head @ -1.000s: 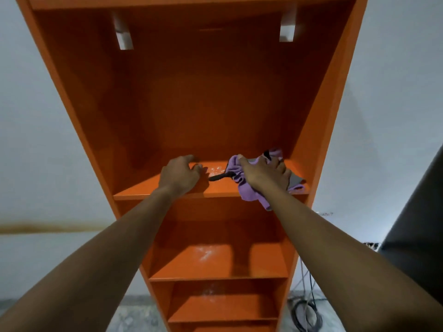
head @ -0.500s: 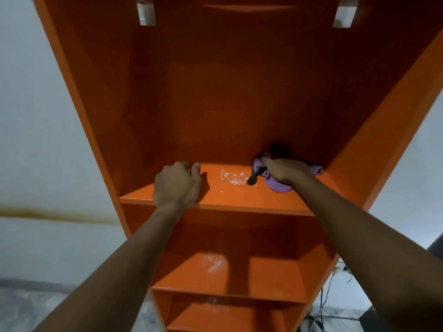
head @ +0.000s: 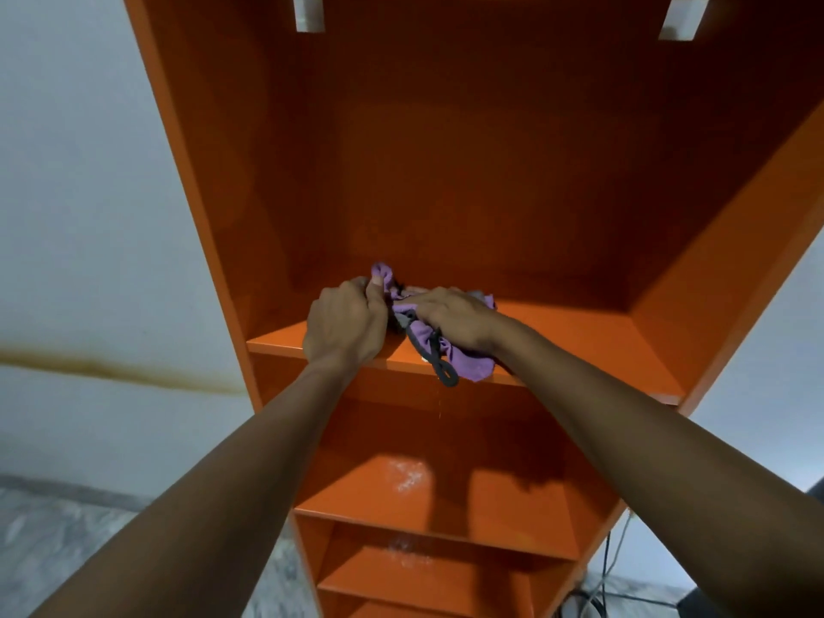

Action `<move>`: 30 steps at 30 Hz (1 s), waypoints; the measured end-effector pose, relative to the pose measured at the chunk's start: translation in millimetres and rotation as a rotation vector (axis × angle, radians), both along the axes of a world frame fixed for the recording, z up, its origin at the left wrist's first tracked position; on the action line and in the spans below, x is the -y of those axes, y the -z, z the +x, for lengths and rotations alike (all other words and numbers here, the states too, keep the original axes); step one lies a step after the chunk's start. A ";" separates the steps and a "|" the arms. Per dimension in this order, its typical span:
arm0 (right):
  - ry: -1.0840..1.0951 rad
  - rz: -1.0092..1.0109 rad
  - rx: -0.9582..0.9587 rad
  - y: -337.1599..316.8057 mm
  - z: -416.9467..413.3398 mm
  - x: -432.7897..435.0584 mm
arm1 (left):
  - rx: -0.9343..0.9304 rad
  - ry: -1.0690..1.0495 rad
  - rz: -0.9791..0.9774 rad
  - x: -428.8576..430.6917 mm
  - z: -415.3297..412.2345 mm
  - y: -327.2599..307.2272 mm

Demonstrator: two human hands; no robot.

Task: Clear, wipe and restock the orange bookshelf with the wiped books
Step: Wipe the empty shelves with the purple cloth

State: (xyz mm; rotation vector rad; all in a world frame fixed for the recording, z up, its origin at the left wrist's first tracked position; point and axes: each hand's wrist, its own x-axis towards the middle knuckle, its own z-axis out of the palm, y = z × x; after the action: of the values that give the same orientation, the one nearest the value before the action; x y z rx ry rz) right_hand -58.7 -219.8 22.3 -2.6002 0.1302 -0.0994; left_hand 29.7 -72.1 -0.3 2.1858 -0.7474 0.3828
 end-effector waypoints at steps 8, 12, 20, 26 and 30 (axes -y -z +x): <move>-0.003 0.145 0.130 7.9 -24.4 -34.0 | -0.100 0.105 -0.157 -13.1 -7.0 -4.7; 0.050 0.217 0.232 10.2 -42.1 -43.1 | -0.243 0.194 -0.310 -29.9 -11.3 -8.0; 0.602 0.729 0.748 -8.1 -39.8 -13.5 | 0.271 -0.261 -0.233 -72.2 -20.2 -15.4; 0.884 0.278 0.353 -4.1 -18.7 30.5 | 0.001 -0.502 -0.454 -71.1 9.1 -22.1; 0.694 0.037 0.003 2.5 7.2 32.0 | -0.074 -0.462 -0.464 -74.0 27.9 -6.4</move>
State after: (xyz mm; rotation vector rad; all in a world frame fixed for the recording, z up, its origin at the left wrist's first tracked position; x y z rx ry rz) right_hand -51.5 -251.8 19.8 -2.4005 1.0136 -0.3402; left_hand 57.6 1.9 6.2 1.8936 -0.0823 0.6337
